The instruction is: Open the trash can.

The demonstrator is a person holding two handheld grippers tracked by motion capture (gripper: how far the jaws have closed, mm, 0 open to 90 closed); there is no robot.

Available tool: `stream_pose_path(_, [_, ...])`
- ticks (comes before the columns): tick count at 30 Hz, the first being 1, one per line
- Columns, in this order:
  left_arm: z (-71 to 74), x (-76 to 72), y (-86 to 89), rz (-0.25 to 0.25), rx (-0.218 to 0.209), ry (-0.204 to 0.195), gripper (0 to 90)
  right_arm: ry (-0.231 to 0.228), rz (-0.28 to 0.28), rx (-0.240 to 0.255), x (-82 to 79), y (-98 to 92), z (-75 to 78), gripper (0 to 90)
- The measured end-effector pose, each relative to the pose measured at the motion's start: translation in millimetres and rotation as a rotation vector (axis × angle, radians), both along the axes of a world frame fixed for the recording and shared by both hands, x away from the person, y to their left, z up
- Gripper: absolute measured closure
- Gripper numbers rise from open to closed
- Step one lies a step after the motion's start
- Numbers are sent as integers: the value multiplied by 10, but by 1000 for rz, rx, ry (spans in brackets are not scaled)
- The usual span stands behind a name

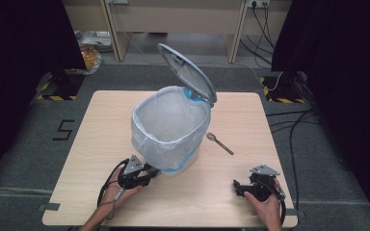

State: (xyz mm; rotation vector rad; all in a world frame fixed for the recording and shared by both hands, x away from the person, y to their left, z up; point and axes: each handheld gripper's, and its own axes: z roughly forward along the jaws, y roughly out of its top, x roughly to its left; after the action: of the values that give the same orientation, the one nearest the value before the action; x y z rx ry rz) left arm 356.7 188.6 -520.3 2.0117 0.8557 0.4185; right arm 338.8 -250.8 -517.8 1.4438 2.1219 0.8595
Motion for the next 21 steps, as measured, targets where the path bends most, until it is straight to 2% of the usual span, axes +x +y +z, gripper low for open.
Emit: stream_pose_path(21, [0,2,2,-6,2,-3,604,0,0,0,0,0,0,4])
